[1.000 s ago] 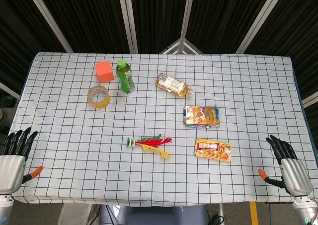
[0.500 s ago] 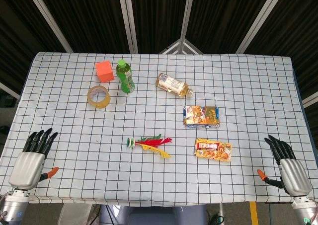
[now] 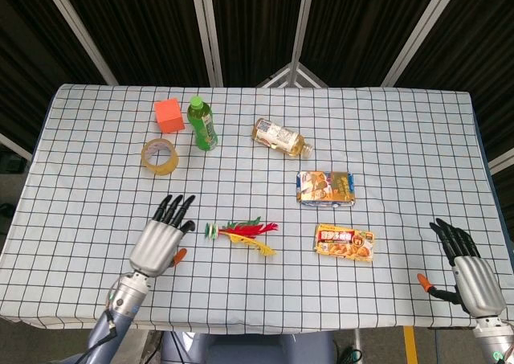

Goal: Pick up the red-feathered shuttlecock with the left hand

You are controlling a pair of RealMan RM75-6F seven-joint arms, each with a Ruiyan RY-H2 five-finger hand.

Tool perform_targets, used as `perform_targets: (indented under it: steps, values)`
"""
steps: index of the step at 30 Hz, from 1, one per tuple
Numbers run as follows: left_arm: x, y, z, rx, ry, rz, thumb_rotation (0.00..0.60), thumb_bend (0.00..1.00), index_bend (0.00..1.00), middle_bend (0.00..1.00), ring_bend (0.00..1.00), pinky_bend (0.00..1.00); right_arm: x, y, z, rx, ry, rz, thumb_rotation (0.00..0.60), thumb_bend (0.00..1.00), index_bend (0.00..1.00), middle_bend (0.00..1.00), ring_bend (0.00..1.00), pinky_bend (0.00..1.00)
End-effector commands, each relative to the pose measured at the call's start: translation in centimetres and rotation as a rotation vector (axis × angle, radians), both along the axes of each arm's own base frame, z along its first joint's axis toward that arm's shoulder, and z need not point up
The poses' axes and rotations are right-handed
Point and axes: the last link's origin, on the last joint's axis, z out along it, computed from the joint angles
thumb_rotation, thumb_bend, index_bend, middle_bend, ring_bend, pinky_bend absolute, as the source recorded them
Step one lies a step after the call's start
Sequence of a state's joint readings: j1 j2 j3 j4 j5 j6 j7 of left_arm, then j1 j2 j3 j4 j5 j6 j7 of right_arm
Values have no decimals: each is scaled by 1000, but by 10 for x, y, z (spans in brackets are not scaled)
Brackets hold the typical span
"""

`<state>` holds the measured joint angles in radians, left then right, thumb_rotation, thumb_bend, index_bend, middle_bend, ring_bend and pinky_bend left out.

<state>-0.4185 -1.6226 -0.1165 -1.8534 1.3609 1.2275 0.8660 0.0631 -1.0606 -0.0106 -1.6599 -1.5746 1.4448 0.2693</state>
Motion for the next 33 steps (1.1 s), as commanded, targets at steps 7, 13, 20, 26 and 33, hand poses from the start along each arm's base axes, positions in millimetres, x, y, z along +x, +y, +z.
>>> perform_targets:
  steps: [7,13,20,26,33]
  values:
    - [51,13,-79,-38,66,-29,600,398,437,0,0,0,-2,2,5,-9,-16,-7,600,339,0,0,0,0]
    - [63,15,-107,-55,74,-10,600,424,443,0,0,0,-2,3,7,-13,-27,-13,600,339,0,0,0,0]
    - [73,18,-122,-40,72,-7,600,449,465,0,0,0,-3,4,9,-19,-34,-18,600,339,0,0,0,0]
    - [73,20,-125,-18,86,-13,600,471,503,0,0,0,-3,4,10,-23,-37,-19,600,339,0,0,0,0]
    - [69,22,-125,-9,92,-9,600,487,551,7,0,0,-3,5,10,-23,-36,-22,600,339,0,0,0,0]
